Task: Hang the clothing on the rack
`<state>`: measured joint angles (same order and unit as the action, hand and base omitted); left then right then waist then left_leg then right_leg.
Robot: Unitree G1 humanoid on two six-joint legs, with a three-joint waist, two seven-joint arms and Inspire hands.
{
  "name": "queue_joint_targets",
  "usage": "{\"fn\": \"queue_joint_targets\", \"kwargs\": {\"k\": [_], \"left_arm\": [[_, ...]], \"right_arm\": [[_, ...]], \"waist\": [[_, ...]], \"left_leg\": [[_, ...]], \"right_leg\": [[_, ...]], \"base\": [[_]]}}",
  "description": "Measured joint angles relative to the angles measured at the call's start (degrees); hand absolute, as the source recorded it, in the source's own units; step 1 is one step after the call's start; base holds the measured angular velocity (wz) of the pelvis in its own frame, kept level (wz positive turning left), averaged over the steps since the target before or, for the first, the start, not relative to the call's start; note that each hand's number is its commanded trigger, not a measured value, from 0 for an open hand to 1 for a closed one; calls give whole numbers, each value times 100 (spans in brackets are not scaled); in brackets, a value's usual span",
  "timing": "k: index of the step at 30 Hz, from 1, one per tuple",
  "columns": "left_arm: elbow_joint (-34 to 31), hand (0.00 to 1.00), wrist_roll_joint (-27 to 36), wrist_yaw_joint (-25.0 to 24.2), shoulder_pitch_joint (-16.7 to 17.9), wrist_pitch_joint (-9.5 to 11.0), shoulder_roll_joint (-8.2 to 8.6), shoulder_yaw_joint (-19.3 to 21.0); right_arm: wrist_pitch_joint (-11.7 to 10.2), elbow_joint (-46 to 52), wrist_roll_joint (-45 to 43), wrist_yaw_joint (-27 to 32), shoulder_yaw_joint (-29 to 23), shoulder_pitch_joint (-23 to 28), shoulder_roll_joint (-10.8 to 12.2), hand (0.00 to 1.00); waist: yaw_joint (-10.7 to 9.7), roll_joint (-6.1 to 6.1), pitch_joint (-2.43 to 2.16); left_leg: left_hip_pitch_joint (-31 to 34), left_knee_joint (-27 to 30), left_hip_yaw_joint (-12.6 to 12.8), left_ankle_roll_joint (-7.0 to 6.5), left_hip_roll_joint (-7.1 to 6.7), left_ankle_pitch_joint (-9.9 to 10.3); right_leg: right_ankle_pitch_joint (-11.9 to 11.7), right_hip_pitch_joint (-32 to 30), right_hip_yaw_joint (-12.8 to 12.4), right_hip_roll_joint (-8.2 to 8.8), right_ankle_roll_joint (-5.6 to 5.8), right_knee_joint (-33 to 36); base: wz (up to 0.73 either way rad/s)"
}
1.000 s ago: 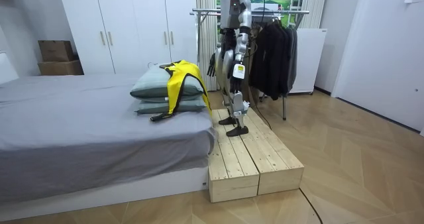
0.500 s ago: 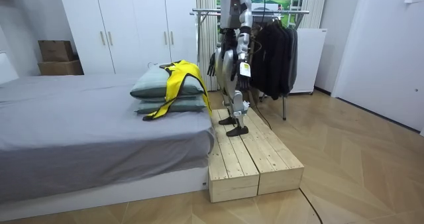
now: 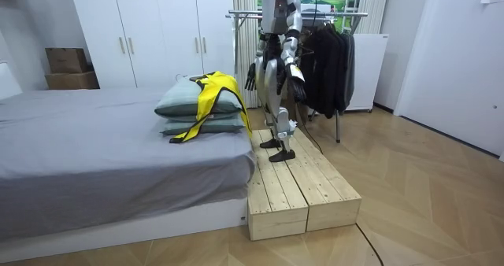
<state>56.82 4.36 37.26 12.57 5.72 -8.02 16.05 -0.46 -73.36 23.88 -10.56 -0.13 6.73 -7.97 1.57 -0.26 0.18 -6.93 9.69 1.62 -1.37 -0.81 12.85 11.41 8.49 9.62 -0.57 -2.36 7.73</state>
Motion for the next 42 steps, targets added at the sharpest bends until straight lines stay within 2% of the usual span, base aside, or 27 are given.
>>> {"fn": "queue_joint_targets", "kwargs": {"k": [3, 6, 9, 14, 16, 19, 22, 25, 29, 31, 37, 42], "left_arm": [[-437, 0, -22, 330, 29, 50, -30, -5], [-824, 0, -302, 608, 46, 114, -61, -8], [-1140, 0, -689, 835, -7, 225, -102, -13], [-2025, 0, -1223, 1240, -35, 268, -104, -12], [-2362, 0, -1579, 1359, -52, 321, -105, -30], [-2656, 0, -2471, 1381, -74, 321, -133, -66], [-2839, 0, -3029, 1379, -205, 316, -222, -68], [-3003, 0, -3418, 1367, -269, 306, -225, -74], [-3155, 0, -3837, 1298, -396, 263, -225, -76], [-3511, 0, -4255, 1226, -444, 189, -227, -76], [-3981, 0, -4499, 1199, -498, 184, -244, -121], [-3994, 0, -4517, 1059, -653, 183, -251, -310]], "right_arm": [[-2, 17, -20, 17, -7, 13, -16, 0], [-10, 50, -31, 49, -12, 11, -74, 0], [-71, 73, -30, 67, -12, -5, -96, 0], [-103, 208, -127, 188, -39, -1, -103, 0], [-103, 208, -200, 161, -112, 6, -103, 0], [-88, 205, -206, 159, -112, 17, -105, 0], [-88, 226, -297, 111, -117, 8, -120, 0], [-89, 239, -428, 23, -126, 4, -132, 0], [-85, 235, -451, -69, -125, 34, -150, 0], [-89, 234, -454, -84, -137, 30, -158, 0], [-146, 232, -462, -92, -235, 87, -159, 0], [-151, 214, -532, -125, -287, 107, -166, 0]], "waist": [[-5, 6, -1], [0, 43, -3], [12, 63, -6], [10, 105, -10], [-26, 111, -31], [-79, 120, -35], [-171, 119, -34], [-282, 122, -33], [-330, 165, -16], [-366, 161, -23], [-464, 196, -36], [-559, 173, -21]], "left_leg": [[34, 13, -29, -1, -5, 0], [27, 16, -49, -1, -9, 1], [30, 15, -77, -1, -11, 0], [43, 13, -88, 0, -6, 0], [40, 14, -98, 0, -12, 0], [56, 34, -103, 0, -17, 0], [44, 52, -99, 0, -20, 0], [52, 62, -93, 0, -22, 0], [68, 74, -93, -1, -12, 0], [132, 83, -85, -1, -8, 0], [128, 80, -19, 0, 2, 0], [125, 69, -4, 0, 4, 0]], "right_leg": [[0, -17, 31, -10, 0, -4], [1, -36, 82, -3, -1, -8], [13, -32, 150, 8, -8, -6], [18, -64, 139, 32, -13, -11], [18, -57, 148, 39, -13, -18], [18, -63, 137, 44, -13, -19], [18, -28, 140, 42, -13, -17], [18, -31, 139, 45, -13, -13], [18, -74, 71, 29, -13, 5], [10, -146, 67, 25, -20, 18], [7, -146, 7, 19, -22, 17], [6, -127, -10, 11, -22, 9]], "base": [[4], [3], [5], [0], [0], [1], [1], [0], [-3], [-2], [-6], [-1]]}}
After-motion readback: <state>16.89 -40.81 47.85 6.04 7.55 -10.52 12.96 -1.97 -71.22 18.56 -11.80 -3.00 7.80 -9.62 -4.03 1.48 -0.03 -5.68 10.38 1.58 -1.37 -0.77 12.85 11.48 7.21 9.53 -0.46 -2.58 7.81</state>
